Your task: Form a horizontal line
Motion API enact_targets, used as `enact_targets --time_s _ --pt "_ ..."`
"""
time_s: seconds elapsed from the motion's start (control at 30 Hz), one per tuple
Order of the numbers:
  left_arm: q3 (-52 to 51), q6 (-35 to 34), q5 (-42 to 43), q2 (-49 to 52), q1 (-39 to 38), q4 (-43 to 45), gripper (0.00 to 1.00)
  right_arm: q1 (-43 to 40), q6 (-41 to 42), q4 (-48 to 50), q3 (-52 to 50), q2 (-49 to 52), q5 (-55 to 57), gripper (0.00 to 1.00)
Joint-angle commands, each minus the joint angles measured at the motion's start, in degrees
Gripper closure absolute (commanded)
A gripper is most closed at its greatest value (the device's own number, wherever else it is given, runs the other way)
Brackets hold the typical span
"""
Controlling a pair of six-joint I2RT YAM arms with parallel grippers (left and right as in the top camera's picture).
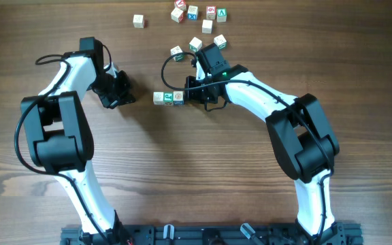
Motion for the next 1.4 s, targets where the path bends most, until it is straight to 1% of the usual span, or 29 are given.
enact_targets --time_s 0.0,0.13,0.23,0.4,0.57,0.7,1.03,1.23,1.37 --pt "-0.9 -0.3 -5.0 1.3 0.4 0.1 0.96 0.2 0.5 0.1 0.7 -2.1 1.2 0.95" --pt "-0.9 -0.3 -5.1 1.3 0.4 0.1 0.96 0.2 0.3 -0.3 0.8 -2.3 8.7 0.95" --pt "-0.9 -0.3 -5.1 1.3 0.4 0.1 0.96 -0.2 0.3 0.5 0.8 -3.0 10.9 0.95" --pt "-0.9 -0.3 -5.1 1.3 0.4 0.4 0.96 -0.4 -0.1 3.4 2.2 -3.3 11.2 0.95" --pt "-0.9 -0.3 -5.1 1.3 0.4 0.8 0.96 -0.3 -2.7 3.8 4.5 -3.3 11.5 0.95" --pt "-0.9 -0.3 -5.1 1.3 0.4 0.8 0.96 -0.3 -2.8 4.8 6.9 -3.0 15.2 0.95" --pt "-0.9 -0.3 -5.1 1.3 0.4 0.9 0.96 -0.1 -2.3 7.6 8.7 -1.5 16.2 0.95" --pt "-0.9 -0.3 -5.1 1.3 0.4 1.0 0.96 0.1 -1.2 10.9 9.8 0.9 16.6 0.95" --pt "-0.9 -0.3 -5.1 1.3 0.4 1.0 0.96 0.7 -1.0 9.8 12.6 3.0 16.2 0.95"
